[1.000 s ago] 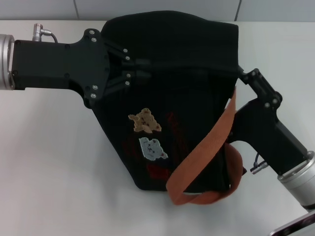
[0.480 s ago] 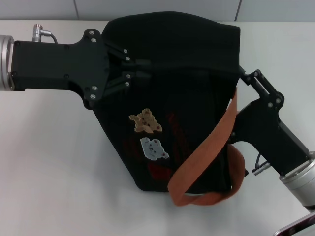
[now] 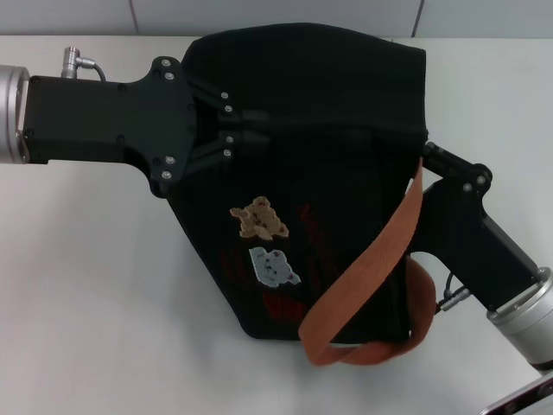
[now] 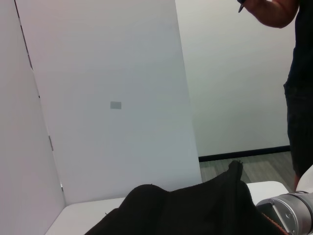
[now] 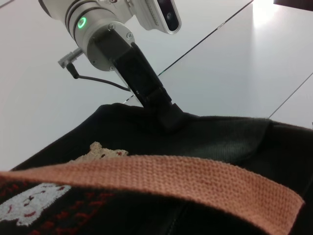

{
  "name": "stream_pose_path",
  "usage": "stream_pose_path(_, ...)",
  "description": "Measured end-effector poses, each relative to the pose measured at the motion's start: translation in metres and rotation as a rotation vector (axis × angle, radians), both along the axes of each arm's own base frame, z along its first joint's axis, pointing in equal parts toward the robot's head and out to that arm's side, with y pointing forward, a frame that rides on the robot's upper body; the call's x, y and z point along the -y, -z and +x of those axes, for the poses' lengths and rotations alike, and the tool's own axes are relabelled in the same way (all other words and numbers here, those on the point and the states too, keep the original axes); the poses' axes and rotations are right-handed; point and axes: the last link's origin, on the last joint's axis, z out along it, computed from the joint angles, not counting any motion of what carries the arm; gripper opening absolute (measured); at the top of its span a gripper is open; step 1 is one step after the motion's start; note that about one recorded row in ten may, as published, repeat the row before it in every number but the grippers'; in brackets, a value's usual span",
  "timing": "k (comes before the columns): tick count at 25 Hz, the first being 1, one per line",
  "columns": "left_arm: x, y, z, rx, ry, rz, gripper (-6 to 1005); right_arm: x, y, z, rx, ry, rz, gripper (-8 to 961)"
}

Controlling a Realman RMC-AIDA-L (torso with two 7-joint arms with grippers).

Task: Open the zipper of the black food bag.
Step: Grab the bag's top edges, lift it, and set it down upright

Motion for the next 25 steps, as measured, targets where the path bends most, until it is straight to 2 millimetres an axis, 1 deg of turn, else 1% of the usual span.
stream_pose_path(4, -0.0003, 0.0007, 0.0003, 0.001, 0.0, -0.002, 93, -0.0017, 0.0012, -0.0001, 0.008, 0.002, -0.005, 338)
stream_pose_path(6, -0.0003, 0.0007, 0.0004, 0.001, 0.0, -0.003, 93, -0.0025, 0.0019, -0.0002, 0.011, 0.004, -0.008, 121)
stream_pose_path(17, -0.0009, 0.0007, 0.0004, 0.0, -0.002, 0.0, 93, -0.003, 0.0021, 0.0003, 0.016, 0.005, -0.008, 18)
stream_pose_path(25, -0.0015, -0.0003, -0.0002, 0.002, -0.005, 0.007, 93, -0.0053, 0.0035, 0.0018, 0.029, 0.017, -0.012, -2)
